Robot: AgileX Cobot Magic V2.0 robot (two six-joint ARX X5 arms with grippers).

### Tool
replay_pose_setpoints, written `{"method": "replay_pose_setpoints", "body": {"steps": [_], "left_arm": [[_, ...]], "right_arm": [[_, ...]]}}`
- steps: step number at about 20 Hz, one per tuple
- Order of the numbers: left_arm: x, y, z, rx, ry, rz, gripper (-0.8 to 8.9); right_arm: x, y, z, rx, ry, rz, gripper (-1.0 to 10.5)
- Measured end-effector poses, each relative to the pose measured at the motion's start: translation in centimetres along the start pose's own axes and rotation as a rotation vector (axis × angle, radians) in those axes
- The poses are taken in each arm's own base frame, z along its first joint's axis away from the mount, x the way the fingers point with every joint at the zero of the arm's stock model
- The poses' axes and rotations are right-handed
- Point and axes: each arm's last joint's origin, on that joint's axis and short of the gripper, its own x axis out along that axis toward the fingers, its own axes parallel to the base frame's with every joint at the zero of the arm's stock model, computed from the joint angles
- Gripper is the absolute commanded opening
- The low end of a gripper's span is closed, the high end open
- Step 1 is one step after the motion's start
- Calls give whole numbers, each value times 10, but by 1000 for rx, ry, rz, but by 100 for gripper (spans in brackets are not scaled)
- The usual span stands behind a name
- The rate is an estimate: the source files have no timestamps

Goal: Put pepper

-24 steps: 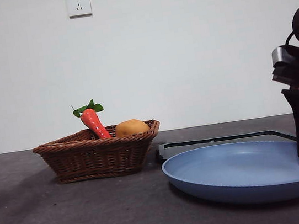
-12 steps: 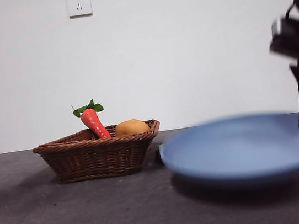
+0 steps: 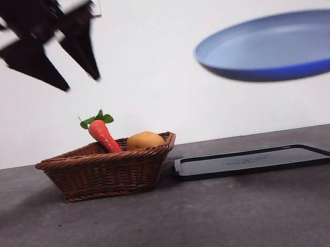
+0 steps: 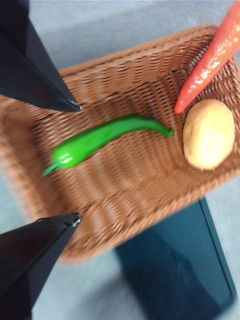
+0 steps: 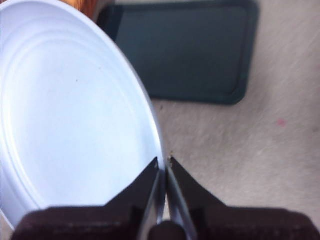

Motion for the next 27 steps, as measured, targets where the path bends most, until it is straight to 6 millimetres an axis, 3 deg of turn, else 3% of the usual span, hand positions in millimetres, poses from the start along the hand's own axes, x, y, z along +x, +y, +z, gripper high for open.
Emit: {"method": "replay_pose_setpoints", "body": {"steps": [5, 12, 23, 27], "left_arm": [[59, 1, 16, 5, 86, 73, 349], [117, 5, 3, 1, 180, 104, 349], [145, 5, -9, -12, 240, 111, 346], [144, 4, -11, -9, 253, 116, 226]], "right_arm": [[-13, 3, 0, -5, -34, -6, 6], [-13, 3, 0, -3, -30, -7, 6], [-13, 3, 0, -4, -30, -5, 6], [-13, 3, 0, -4, -30, -4, 6]]}}
